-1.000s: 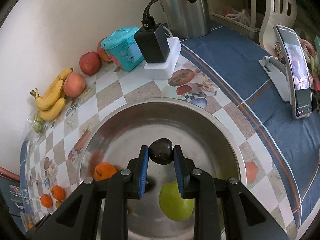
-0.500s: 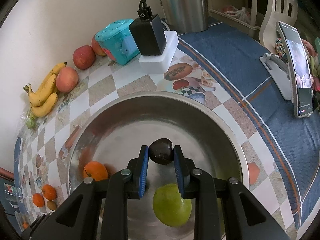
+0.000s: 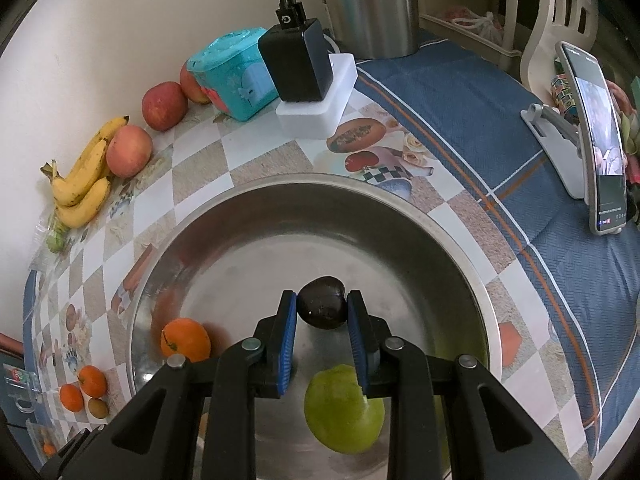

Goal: Organize fruits
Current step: 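Lower the kiwi and plum into the tray and open both tools, then withdraw both open tools from the tray toward the remaining fruit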

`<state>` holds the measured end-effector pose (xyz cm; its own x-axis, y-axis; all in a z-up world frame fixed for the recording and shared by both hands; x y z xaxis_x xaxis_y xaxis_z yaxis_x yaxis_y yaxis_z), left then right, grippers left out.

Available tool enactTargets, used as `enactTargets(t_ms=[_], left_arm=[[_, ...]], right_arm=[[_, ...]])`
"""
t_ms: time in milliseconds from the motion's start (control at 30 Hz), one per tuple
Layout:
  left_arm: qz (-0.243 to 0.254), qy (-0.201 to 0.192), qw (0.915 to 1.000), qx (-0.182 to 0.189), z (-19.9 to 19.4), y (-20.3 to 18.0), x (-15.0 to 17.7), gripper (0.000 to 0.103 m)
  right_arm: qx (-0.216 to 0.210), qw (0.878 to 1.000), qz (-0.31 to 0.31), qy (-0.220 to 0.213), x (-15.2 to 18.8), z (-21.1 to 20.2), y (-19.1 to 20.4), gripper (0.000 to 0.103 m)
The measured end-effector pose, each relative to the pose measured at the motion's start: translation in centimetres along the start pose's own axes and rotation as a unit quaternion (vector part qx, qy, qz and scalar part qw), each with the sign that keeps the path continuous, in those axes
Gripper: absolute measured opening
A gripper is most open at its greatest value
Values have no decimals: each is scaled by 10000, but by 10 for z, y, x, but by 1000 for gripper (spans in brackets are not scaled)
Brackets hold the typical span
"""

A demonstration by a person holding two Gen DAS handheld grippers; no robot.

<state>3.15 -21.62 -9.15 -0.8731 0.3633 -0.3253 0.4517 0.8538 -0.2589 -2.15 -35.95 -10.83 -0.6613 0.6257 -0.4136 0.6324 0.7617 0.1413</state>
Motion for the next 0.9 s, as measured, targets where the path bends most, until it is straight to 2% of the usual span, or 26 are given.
enactTargets(t_ms=[100,133,167,233,333,400,433,467,633,900], left_arm=[[-6,8,10000,-17,0,1,0,36],[-20,15,10000,28,0,1,0,39],[-27,21,10000,47,0,0,0,40],[-20,4,10000,36,-2,0,0,41],[11,-18,10000,42,-5,-2,-1,48],[35,-72,10000,58,-9,-4,-2,56],[53,-109,9999,57,-11,-5,-3,59],[61,-133,9999,59,-13,-5,-3,60],[11,-188,9998,33,-19,-2,-8,71],[-311,-213,9993,-69,-24,17,-15,73]], right_arm=[[83,10000,-27,19,0,0,0,33],[105,9999,-27,11,0,0,0,43],[109,9999,-32,-41,-1,-1,0,46],[96,9999,-36,-69,-1,-3,1,46],[151,9998,-80,-118,-3,-7,1,47],[165,9997,-108,-140,-4,-11,3,51],[171,9997,-122,-151,-5,-13,3,56],[190,9996,-141,-156,-6,-16,3,59],[328,9990,-269,-114,-7,-23,4,60],[420,9985,-363,35,-3,-31,4,62]])
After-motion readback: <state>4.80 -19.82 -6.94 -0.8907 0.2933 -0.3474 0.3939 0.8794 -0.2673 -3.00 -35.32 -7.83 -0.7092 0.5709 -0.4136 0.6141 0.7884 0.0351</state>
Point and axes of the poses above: each gripper's, at about its wrist camera, not at the fingertips, and z roughly the way its jaws point, y to its left, x to its underside, the point moved 6 cm from there along z, roughly the way its jaws point, and after that the axes turned 10 degrees about -z, right-handed, at the moved point
